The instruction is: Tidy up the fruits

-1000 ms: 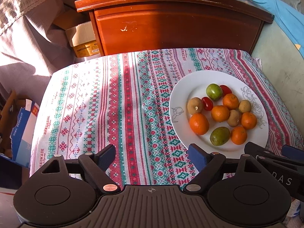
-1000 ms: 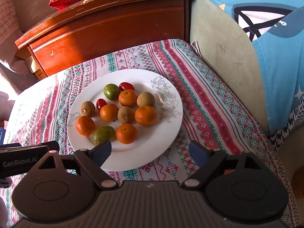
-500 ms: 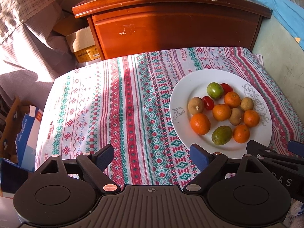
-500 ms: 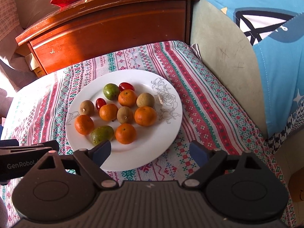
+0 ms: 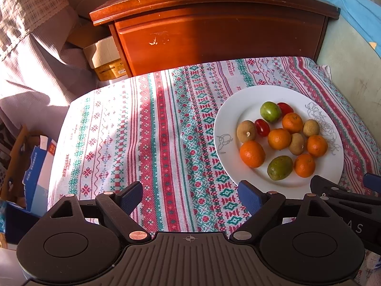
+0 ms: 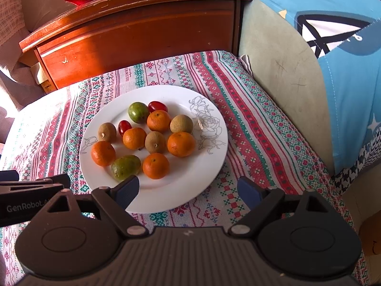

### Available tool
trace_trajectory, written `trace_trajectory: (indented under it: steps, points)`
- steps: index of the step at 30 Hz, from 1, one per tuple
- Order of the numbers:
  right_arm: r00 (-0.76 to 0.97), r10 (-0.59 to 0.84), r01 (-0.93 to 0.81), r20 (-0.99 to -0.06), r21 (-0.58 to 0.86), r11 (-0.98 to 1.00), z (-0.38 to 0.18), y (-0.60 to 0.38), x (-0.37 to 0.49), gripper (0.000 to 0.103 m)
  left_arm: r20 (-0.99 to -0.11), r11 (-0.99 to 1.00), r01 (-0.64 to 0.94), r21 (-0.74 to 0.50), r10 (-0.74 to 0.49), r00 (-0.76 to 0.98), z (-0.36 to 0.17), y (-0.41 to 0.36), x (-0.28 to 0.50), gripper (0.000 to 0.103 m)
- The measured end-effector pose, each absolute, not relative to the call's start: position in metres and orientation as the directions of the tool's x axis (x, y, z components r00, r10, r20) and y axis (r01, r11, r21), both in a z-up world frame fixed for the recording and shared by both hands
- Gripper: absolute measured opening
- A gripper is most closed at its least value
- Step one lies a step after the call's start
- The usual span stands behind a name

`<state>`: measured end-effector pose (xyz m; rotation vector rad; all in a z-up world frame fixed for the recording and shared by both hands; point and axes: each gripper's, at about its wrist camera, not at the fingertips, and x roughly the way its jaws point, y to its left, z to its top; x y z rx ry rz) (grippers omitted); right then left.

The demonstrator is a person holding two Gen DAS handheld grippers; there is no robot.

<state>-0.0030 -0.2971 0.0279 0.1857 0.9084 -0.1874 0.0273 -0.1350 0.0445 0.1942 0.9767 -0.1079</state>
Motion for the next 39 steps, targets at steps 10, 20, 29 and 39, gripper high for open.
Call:
trace_trajectory:
  steps: [10,20,29,39]
  points:
    - [0.604,-0.091,0.221,-0.792,0.057,0.974,0.03,-0.293,-0.006,0.089,-0.83,0.975,0.182,0.125,0.002,0.558,0.046,-0.132,0.024,0.089]
    - [0.614,-0.097,0.189,-0.784,0.027,0.982,0.036,-0.277,-0.015,0.089,-0.818,0.973,0.192,0.131,-0.003,0.575,0.052,-0.122,0.01,0.088]
    - [0.634,-0.022,0.073,-0.773,0.031,0.997,0.029,-0.251,-0.032,0.089,-0.816,0.979,0.178,0.101,-0.021,0.578,0.058,-0.097,-0.008,0.088]
    - [0.635,0.123,-0.071,-0.763,0.101,0.992,0.01,-0.212,-0.063,0.089,-0.818,0.988,0.145,0.05,-0.042,0.573,0.059,-0.06,-0.027,0.088]
